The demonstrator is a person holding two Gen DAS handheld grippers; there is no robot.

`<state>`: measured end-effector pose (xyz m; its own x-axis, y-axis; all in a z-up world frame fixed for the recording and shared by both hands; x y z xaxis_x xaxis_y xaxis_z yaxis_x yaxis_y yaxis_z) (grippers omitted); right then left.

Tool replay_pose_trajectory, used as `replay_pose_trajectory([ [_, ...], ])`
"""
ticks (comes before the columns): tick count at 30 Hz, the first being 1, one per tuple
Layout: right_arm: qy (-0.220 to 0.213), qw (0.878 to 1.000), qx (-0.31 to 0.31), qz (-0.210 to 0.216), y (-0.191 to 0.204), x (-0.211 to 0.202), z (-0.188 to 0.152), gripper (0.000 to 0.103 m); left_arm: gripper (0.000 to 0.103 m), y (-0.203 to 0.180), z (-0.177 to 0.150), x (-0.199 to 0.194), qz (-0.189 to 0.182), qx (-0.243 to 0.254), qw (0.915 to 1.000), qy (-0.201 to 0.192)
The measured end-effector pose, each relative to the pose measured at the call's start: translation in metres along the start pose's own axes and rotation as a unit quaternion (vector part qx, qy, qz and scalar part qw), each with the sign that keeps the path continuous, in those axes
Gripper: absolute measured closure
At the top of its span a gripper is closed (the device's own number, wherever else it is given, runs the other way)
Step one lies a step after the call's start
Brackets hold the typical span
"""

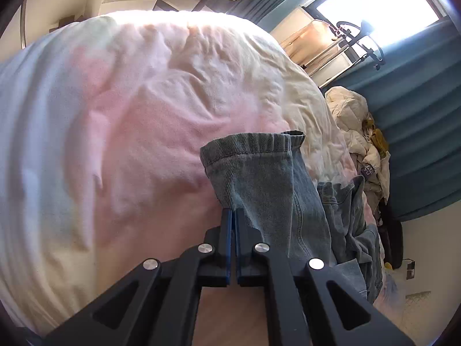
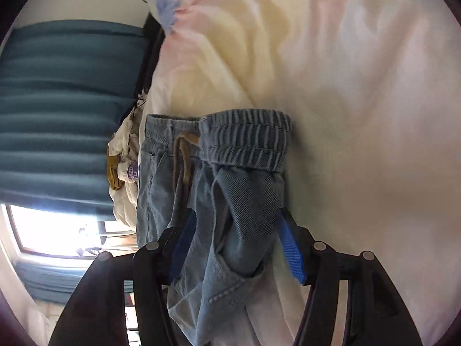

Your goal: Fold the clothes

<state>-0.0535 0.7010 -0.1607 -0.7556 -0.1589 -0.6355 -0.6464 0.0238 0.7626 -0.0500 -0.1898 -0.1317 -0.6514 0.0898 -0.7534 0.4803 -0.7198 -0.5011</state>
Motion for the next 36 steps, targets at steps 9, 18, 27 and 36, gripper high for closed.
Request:
replay_pose_trajectory([
  [9, -0.052, 0.992, -0.062, -0.097, 0.027, 0.026, 0.019, 0.078, 0.102, 0.001, 0.005, 0.000, 0.005, -0.008, 0.9998, -0.016],
  [18, -0.101, 0.974, -0.200, -0.017, 0.184, -0.035, 0.025, 0.092, 0.102, 0.001, -0.001, -0.038, -0.033, -0.020, 0.9985, -0.038],
  [27, -0.153, 0.964, -0.218, -0.012, 0.166, -0.087, 0.081, 0.092, 0.102, 0.023, -0.039, -0.033, -0.019, -0.078, 0.9966, 0.020],
  [36, -0.101, 0.985, -0.126, -0.065, -0.001, -0.035, 0.118, 0.090, 0.102, 0.017, -0.045, -0.045, 0.008, -0.056, 0.9983, 0.016],
])
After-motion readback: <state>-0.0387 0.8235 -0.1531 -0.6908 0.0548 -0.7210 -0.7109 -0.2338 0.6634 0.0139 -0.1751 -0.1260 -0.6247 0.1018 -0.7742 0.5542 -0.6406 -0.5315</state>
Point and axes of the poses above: each gripper's, at about its wrist camera, not at the fingertips, and x roughly the way its jaws point, y to its left, z to its top, the point moved 7 cm from there along x, roughly the way its jaws point, and after that the axes turned 10 degrees about x, right-handed, at the moved point
